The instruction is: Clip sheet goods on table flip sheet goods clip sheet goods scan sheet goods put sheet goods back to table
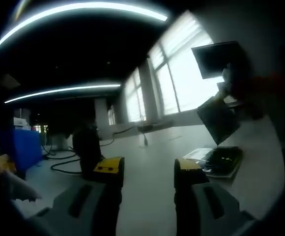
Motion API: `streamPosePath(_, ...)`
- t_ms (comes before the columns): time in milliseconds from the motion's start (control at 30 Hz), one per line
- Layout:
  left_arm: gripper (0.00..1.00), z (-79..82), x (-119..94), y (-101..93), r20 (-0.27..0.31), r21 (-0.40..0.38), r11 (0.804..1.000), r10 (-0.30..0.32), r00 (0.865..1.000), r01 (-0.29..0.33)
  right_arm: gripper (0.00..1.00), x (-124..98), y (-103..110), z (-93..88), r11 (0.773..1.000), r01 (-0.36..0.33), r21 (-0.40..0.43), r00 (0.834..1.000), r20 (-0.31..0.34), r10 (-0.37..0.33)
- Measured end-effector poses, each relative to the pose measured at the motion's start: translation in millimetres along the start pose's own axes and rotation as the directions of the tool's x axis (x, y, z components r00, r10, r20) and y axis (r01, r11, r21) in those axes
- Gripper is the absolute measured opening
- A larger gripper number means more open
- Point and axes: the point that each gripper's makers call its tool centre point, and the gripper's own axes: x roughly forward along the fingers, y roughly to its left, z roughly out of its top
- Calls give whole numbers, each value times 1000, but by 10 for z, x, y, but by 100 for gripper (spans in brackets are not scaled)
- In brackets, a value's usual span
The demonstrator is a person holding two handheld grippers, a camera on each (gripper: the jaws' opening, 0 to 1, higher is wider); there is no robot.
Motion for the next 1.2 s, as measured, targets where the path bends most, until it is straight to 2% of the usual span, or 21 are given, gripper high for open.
streamPosePath(233, 34, -5, 10, 21, -1, -1, 1000, 4, 1000, -4, 0, 105, 49, 263, 1000, 25, -14, 996, 89, -24)
streamPosePath(333, 34, -10, 13, 30, -3, -5, 1000, 6, 1000, -6, 0, 171, 21, 374, 997, 71, -18, 988, 137, -68)
streamPosePath(433, 34, -17, 17, 39, -6, -7, 1000, 7, 1000, -7, 0, 222, 96, 477, 996, 77, -36, 981, 182, -69)
streamPosePath(600, 34, -15, 20, 49, -3, -13, 1000, 6, 1000, -6, 0, 299, 99, 607, 995, 91, -38, 971, 227, -80)
streamPosePath(767, 34, -19, 25, 45, -3, -15, 1000, 1, 1000, -1, 0, 403, 71, 723, 996, 90, -28, 966, 246, -80)
streamPosePath(967, 34, -19, 26, 47, -1, -17, 1000, 2, 1000, -2, 0, 556, 237, 758, 996, 82, -45, 963, 262, -68)
streamPosePath(1100, 34, -17, 23, 46, -1, -19, 1000, 2, 1000, -2, 0, 641, 218, 848, 995, 81, -51, 960, 274, -64)
streamPosePath(1200, 34, -14, 18, 38, 0, -21, 1000, 2, 1000, -2, 0, 716, 323, 877, 996, 77, -49, 955, 291, -60)
